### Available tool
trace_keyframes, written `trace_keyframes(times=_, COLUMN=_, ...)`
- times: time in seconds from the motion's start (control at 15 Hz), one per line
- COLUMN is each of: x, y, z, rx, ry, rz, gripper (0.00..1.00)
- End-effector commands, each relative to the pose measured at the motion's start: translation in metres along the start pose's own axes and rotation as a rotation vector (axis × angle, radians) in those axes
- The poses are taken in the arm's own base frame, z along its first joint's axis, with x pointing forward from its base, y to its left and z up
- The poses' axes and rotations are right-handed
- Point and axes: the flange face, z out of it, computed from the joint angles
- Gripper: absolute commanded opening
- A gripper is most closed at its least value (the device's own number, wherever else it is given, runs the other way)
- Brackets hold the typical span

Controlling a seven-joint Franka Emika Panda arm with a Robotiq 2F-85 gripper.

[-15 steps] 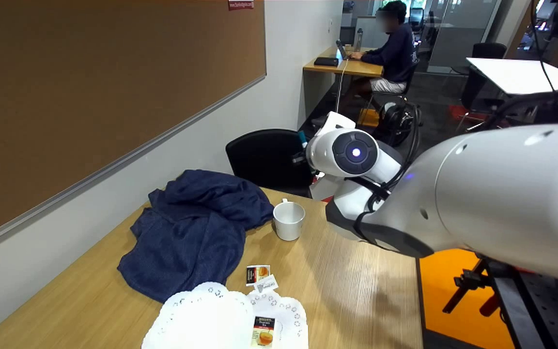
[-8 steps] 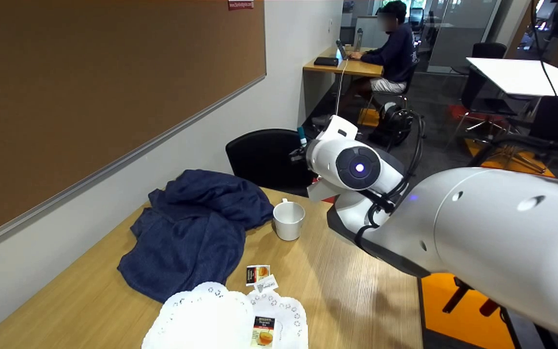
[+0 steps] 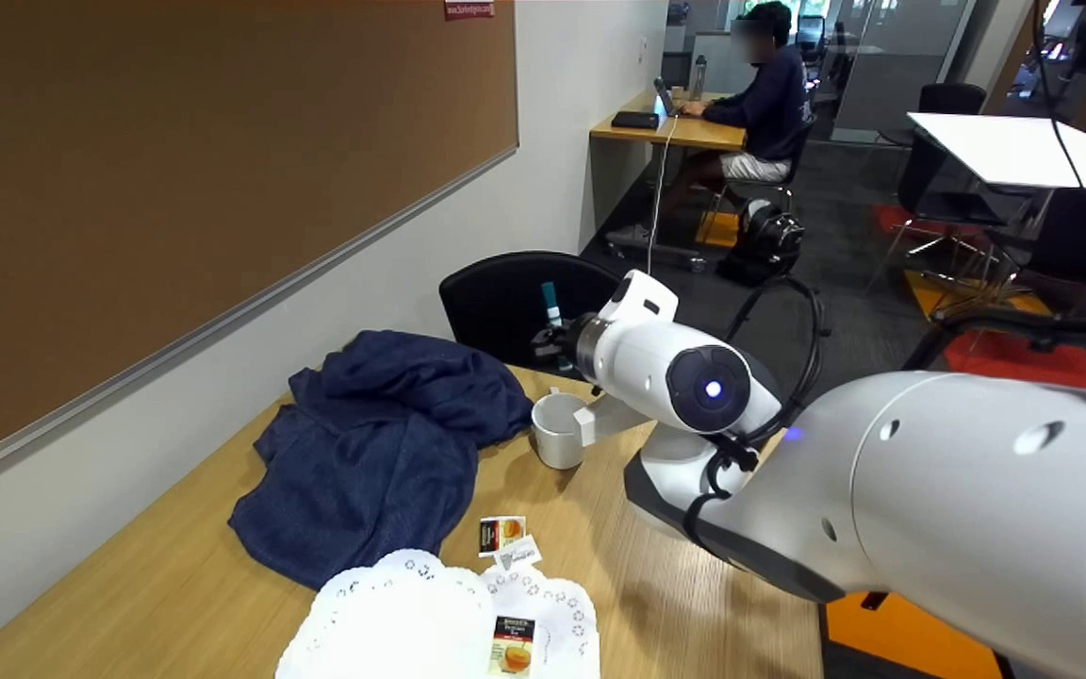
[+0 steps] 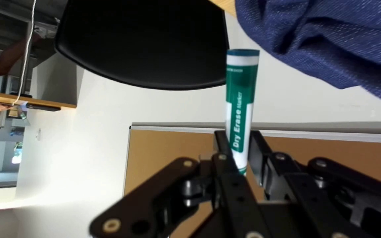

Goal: Put the marker in the mug

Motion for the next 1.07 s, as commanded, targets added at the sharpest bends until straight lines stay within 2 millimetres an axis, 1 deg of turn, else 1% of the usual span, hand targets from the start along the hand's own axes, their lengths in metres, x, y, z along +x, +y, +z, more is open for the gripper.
trace_keyframes(times=0.0, x=-0.003, y=-0.015, z=-0.003, rx=0.032, ry=-0.024, rz=0.017, gripper=0.05)
trace_keyframes(times=0.33, x=-0.007, y=0.001, z=0.000, rx=-0.023, ry=-0.044, rz=0.004, gripper=0.05)
trace_keyframes(times=0.6, x=-0.013, y=0.001, z=0.000, rx=-0.023, ry=-0.055, rz=-0.017, gripper=0.05)
trace_keyframes(times=0.67, x=-0.013, y=0.000, z=0.000, rx=-0.017, ry=-0.055, rz=-0.016, gripper=0.45)
trace_keyframes(times=0.73, x=-0.014, y=0.000, z=0.000, rx=-0.015, ry=-0.055, rz=-0.017, gripper=0.47)
trace_keyframes(times=0.8, x=-0.014, y=0.000, z=-0.001, rx=-0.014, ry=-0.056, rz=-0.017, gripper=0.53)
trace_keyframes(times=0.87, x=-0.014, y=0.000, z=0.000, rx=-0.013, ry=-0.056, rz=-0.015, gripper=0.61)
trace_keyframes(times=1.0, x=-0.014, y=0.001, z=-0.001, rx=-0.014, ry=-0.059, rz=-0.012, gripper=0.75)
